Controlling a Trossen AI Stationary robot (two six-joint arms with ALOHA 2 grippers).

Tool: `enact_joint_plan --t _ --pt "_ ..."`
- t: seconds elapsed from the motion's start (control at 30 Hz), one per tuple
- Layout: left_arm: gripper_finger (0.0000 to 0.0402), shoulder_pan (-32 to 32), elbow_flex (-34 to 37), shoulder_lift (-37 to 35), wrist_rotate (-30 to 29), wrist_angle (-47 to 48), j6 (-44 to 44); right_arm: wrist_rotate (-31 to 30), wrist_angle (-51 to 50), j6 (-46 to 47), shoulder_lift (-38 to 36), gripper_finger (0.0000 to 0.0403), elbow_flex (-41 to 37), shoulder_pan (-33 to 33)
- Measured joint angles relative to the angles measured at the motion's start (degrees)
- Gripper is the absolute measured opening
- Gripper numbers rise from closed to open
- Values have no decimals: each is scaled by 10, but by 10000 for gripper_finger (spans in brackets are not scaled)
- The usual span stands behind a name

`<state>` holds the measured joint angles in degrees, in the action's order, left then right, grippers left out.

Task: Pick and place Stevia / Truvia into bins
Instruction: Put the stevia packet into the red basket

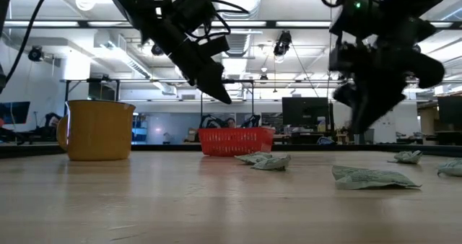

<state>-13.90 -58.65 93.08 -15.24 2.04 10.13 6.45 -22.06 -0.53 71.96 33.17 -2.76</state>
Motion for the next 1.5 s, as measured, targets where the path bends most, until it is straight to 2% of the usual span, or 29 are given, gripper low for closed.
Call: enact_joint_plan --t 0.13,0.27,0.6,0.87,1.17,1.5 --pt "123 14 1 0 3 24 -22 -4 -94 89 -3 56 6 0" --pt "123 35 6 0 5 36 -23 -18 -144 161 -4 56 5 0" --pt "123 50 8 0 6 33 -19 -154 -190 209 -4 56 5 0" --pt "123 50 8 -1 6 30 -23 -241 -271 331 -5 56 -1 -1" --pt "123 50 8 -1 6 30 -23 -243 -237 332 -5 62 -6 -1" --pt "123 50 8 -1 4 30 -23 -238 -236 369 -5 130 -6 -1"
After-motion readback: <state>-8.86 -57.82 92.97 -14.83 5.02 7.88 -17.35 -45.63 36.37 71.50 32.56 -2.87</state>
